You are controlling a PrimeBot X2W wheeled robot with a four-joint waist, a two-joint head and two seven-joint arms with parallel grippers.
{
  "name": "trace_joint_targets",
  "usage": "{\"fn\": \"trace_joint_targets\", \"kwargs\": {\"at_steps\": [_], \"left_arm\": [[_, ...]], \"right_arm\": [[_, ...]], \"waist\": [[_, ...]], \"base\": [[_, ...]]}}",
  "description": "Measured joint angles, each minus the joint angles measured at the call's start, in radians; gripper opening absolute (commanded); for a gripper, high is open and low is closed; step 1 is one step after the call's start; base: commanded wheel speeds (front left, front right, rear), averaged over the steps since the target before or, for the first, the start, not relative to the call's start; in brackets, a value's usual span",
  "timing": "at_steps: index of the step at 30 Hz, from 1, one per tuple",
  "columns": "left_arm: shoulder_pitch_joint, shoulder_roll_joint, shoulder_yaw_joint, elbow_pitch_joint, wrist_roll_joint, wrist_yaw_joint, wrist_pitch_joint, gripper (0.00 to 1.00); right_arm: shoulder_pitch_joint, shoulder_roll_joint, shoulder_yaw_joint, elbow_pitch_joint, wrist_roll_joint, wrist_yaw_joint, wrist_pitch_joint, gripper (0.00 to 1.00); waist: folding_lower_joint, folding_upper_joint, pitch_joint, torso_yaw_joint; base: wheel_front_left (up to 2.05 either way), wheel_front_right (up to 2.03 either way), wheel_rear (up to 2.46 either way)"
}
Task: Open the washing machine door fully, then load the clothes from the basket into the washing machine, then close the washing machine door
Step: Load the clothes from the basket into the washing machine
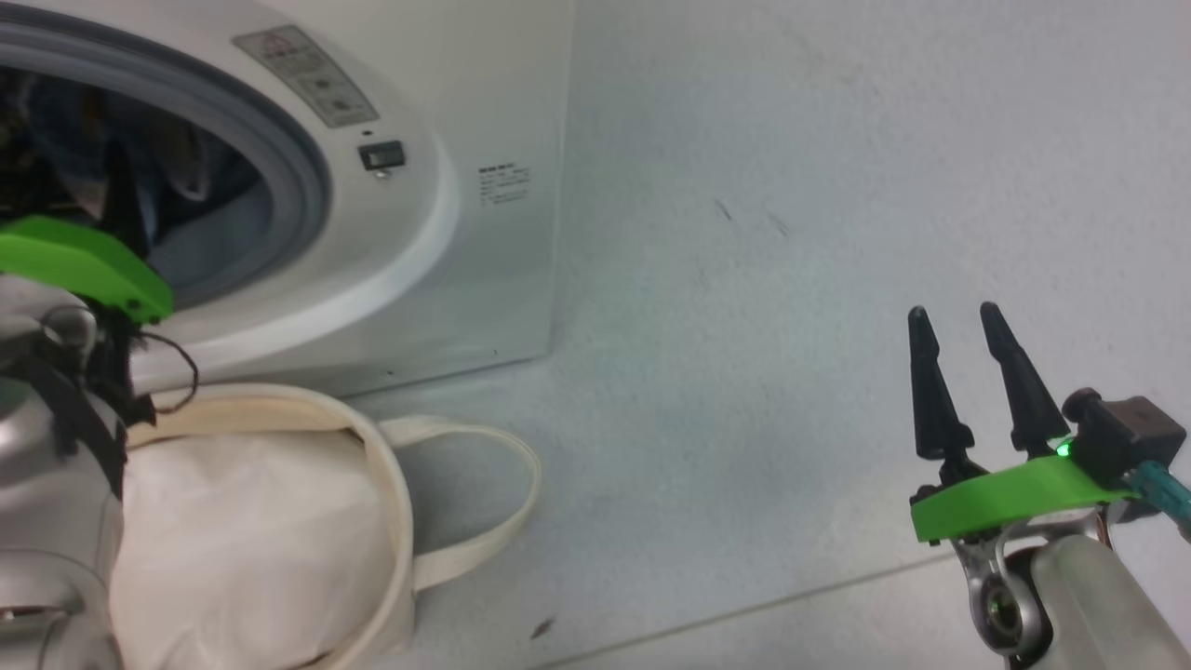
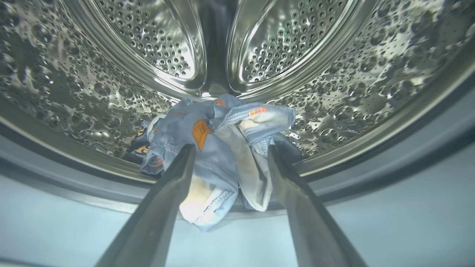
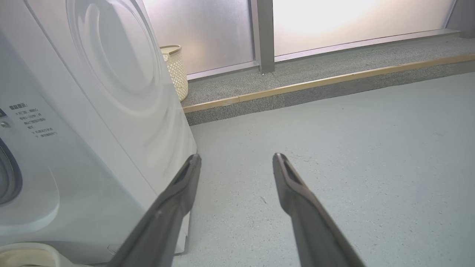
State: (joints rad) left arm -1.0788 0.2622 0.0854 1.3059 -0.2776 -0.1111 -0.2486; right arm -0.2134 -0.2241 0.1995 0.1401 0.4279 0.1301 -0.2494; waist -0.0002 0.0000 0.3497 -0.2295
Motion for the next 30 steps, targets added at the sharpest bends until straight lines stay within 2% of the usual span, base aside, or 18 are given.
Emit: {"fn": "trace_joint_targets", "kwargs": {"at_steps": [9,17,20,23,27,30], "left_arm": [[0.122,-0.014,-0.011,-0.017,-0.010,-0.013,0.000,1.00],[0.289,-0.047,-0.021,-0.227,-0.039,-0.014,-0.001,1.00],[0.371,-0.053,-0.063,-0.316,-0.049,-0.014,-0.001,1.00],[0.456,-0.055,-0.089,-0.395,-0.084,-0.014,-0.001,1.00],[0.556,-0.045,-0.128,-0.476,-0.078,-0.014,-0.001,1.00],[0.605,-0.037,-0.119,-0.531,-0.077,-0.014,-0.001,1.00]], "right_arm": [[0.030,-0.007,0.018,0.036,0.028,0.000,0.000,1.00],[0.058,-0.010,0.036,0.051,0.050,0.000,0.000,1.00],[0.071,-0.013,0.045,0.062,0.059,0.000,0.000,1.00],[0.080,-0.027,0.047,0.071,0.067,0.000,0.000,1.00],[0.083,-0.045,0.047,0.073,0.076,0.000,0.000,1.00],[0.091,-0.053,0.049,0.073,0.077,0.000,0.000,1.00]], "waist": [[-0.0001,0.0000,-0.104,0.041],[0.0001,0.0000,-0.194,0.067],[0.0000,0.0000,-0.231,0.083],[0.0000,0.0000,-0.271,0.100],[0.0000,0.0000,-0.313,0.135],[0.0001,0.0000,-0.336,0.164]], "base": [[0.00,0.00,0.00],[0.00,0.00,0.00],[0.00,0.00,0.00],[0.00,0.00,0.00],[0.00,0.00,0.00],[0.00,0.00,0.00]]}}
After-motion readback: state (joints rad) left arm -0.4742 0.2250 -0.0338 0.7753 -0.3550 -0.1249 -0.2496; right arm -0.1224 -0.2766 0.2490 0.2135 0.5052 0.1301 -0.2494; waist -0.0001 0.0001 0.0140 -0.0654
